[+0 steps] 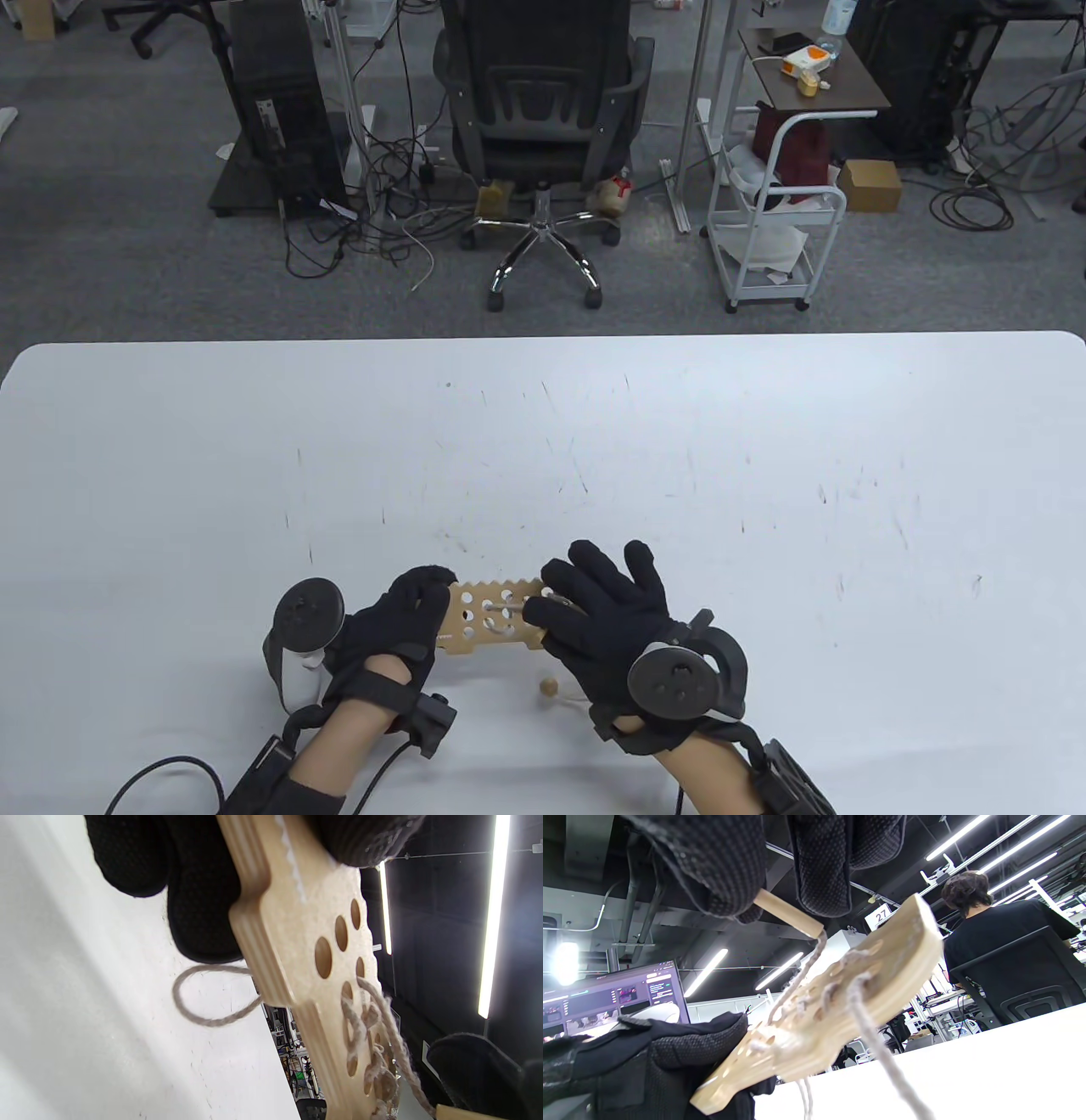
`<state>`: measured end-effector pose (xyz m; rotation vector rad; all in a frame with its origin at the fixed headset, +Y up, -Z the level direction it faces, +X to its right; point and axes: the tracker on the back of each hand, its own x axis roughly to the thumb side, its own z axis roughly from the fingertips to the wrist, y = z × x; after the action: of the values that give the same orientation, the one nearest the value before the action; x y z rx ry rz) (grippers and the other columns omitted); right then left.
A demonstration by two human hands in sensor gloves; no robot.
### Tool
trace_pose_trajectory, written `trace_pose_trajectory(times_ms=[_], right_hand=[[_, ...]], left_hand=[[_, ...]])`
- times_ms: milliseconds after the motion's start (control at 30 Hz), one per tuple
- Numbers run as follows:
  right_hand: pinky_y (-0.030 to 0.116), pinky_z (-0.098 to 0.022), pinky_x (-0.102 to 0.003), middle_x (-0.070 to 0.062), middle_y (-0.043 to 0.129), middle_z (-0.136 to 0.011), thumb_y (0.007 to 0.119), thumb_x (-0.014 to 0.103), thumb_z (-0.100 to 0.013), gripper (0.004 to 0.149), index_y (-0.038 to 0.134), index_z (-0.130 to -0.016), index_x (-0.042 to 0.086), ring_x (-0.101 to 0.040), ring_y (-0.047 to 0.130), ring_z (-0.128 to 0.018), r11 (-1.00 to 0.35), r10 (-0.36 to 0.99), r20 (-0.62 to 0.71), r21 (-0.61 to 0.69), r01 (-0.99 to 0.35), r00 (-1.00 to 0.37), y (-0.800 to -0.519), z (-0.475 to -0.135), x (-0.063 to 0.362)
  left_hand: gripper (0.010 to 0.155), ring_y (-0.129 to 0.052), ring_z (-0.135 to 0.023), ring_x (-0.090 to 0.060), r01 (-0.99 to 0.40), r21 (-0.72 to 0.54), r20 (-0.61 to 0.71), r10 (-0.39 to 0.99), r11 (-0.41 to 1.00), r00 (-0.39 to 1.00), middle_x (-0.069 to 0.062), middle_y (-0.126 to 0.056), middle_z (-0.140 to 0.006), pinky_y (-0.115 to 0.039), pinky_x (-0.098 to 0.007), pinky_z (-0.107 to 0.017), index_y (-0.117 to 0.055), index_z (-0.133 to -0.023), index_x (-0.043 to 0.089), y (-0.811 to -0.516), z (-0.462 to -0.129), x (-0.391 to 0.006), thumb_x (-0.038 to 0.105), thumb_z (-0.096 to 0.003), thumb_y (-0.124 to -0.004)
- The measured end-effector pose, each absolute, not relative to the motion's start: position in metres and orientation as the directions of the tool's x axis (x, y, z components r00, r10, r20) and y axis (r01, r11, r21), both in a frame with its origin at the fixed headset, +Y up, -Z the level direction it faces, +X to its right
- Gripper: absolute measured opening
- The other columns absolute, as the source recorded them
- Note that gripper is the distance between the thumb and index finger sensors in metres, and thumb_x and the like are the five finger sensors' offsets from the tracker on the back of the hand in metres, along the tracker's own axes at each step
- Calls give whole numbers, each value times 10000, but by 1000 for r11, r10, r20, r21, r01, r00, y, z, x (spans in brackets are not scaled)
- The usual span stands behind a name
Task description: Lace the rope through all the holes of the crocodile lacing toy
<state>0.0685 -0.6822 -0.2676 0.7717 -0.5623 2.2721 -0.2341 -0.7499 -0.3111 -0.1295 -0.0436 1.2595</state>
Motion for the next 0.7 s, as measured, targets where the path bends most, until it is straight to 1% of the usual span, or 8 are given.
trace_pose_trajectory(times_ms=[333,533,700], right_hand=[[247,-686,-704,-195,861,-958,858,294,-447,401,858,-848,302,-434,605,-973,-670,471,626,-205,-714,-621,-680,-272,81],[267,-684,-717,-210,887,-925,846,286,-447,400,856,-846,301,-508,673,-914,-653,497,608,-207,-728,-619,-678,-274,88],[308,-680,-720,-202,920,-890,837,282,-446,401,853,-846,299,-514,731,-875,-636,518,589,-219,-740,-620,-677,-277,96]], left_hand=[[513,-1060,-485,-194,-955,-81,-51,956,285,289,-1,-957,-694,-802,-463,-572,-754,-898,237,-750,-314,-244,447,-430,-734],[513,-1060,-487,-193,-962,-46,-58,961,269,271,0,-954,-697,-803,-461,-573,-751,-899,239,-749,-316,-254,448,-431,-731],[513,-1060,-488,-192,-967,-13,-64,965,254,254,1,-955,-697,-802,-461,-574,-751,-899,239,-748,-317,-262,448,-431,-731]])
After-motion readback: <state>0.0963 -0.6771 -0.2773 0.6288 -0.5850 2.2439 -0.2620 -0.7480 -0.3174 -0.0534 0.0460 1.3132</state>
